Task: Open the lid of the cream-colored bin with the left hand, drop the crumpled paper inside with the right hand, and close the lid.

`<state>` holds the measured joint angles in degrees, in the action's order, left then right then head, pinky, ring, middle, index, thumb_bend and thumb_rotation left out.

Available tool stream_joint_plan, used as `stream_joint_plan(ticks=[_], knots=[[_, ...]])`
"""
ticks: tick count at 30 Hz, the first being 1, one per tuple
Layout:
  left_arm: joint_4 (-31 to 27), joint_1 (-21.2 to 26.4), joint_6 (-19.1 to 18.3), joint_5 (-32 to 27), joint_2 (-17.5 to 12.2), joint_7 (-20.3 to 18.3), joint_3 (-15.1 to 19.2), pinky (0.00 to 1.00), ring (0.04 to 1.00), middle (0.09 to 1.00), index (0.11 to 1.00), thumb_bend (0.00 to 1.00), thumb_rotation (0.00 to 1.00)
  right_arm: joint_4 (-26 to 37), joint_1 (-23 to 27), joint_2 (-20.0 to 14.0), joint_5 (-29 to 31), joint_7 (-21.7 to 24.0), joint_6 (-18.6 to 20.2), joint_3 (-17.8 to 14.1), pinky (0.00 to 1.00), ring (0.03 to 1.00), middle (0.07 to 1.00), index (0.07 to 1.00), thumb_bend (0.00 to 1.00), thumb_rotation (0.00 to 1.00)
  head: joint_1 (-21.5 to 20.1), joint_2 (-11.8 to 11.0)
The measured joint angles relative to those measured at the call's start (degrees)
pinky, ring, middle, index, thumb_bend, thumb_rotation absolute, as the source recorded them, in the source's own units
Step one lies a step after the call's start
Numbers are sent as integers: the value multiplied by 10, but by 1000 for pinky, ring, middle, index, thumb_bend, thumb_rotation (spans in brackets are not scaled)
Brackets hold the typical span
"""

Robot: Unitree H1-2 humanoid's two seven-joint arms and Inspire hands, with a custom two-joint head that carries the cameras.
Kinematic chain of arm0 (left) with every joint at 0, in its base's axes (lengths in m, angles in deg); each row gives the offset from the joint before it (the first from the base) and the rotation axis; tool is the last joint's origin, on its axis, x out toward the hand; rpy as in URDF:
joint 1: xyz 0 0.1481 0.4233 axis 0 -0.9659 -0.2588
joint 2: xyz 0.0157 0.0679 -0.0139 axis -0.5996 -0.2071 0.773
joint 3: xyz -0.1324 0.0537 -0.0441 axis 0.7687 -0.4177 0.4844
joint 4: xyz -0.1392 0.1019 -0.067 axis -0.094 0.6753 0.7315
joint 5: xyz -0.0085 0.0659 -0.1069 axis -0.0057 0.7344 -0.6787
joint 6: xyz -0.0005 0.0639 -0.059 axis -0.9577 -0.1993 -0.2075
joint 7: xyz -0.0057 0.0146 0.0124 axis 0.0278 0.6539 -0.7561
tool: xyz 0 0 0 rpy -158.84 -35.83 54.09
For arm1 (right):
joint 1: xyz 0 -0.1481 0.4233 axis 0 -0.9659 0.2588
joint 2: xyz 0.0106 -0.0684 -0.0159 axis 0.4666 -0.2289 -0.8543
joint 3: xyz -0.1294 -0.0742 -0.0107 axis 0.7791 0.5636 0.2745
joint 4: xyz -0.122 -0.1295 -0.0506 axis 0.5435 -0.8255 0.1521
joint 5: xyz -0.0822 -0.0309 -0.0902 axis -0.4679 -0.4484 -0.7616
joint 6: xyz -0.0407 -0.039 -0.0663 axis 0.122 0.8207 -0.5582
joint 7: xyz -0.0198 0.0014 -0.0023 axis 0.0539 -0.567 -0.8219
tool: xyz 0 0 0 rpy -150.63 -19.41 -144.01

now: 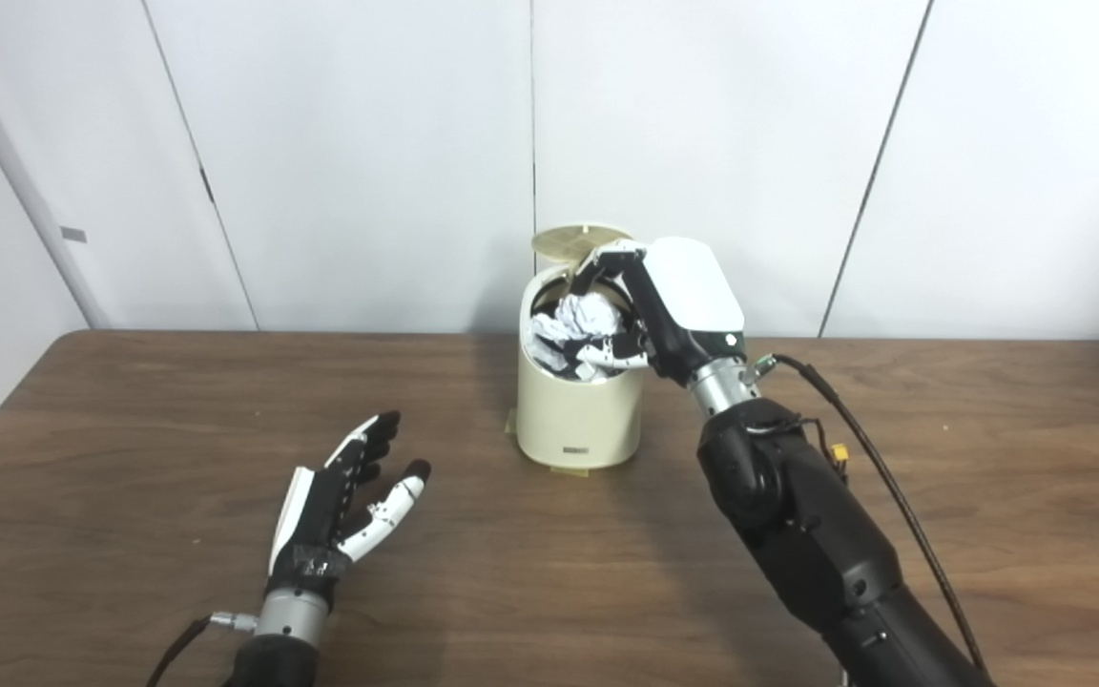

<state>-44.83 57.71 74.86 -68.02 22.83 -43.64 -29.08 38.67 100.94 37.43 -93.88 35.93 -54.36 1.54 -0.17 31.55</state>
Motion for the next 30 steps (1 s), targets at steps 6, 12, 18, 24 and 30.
stream_joint_plan(ticks=[6, 12, 18, 24, 30], knots=[[-5, -1, -7, 0, 0, 0, 0, 892, 906, 898, 926, 520, 427, 5, -1, 0, 0, 8, 7, 0, 681, 701, 706, 658, 909, 137, 1, 0], [-5, -2, -7, 0, 0, -1, 0, 885, 905, 903, 931, 520, 427, 5, -1, 0, -3, 8, 7, 0, 681, 701, 701, 655, 922, 158, 1, 0], [-6, -2, -8, 0, 0, -1, 0, 887, 903, 901, 934, 522, 423, 5, -1, 0, -2, 8, 7, 0, 671, 702, 701, 653, 914, 152, -2, 2], [-6, -2, -8, -2, 0, -2, 0, 889, 904, 901, 935, 532, 430, 5, -1, 0, -1, 9, 7, 0, 661, 699, 699, 654, 906, 138, -4, 3], [-6, -2, -7, -6, -2, -2, 0, 885, 902, 898, 933, 528, 432, -13, -5, 2, 30, -26, -30, -15, 366, 411, 520, 553, 517, 5, -6, 4]])
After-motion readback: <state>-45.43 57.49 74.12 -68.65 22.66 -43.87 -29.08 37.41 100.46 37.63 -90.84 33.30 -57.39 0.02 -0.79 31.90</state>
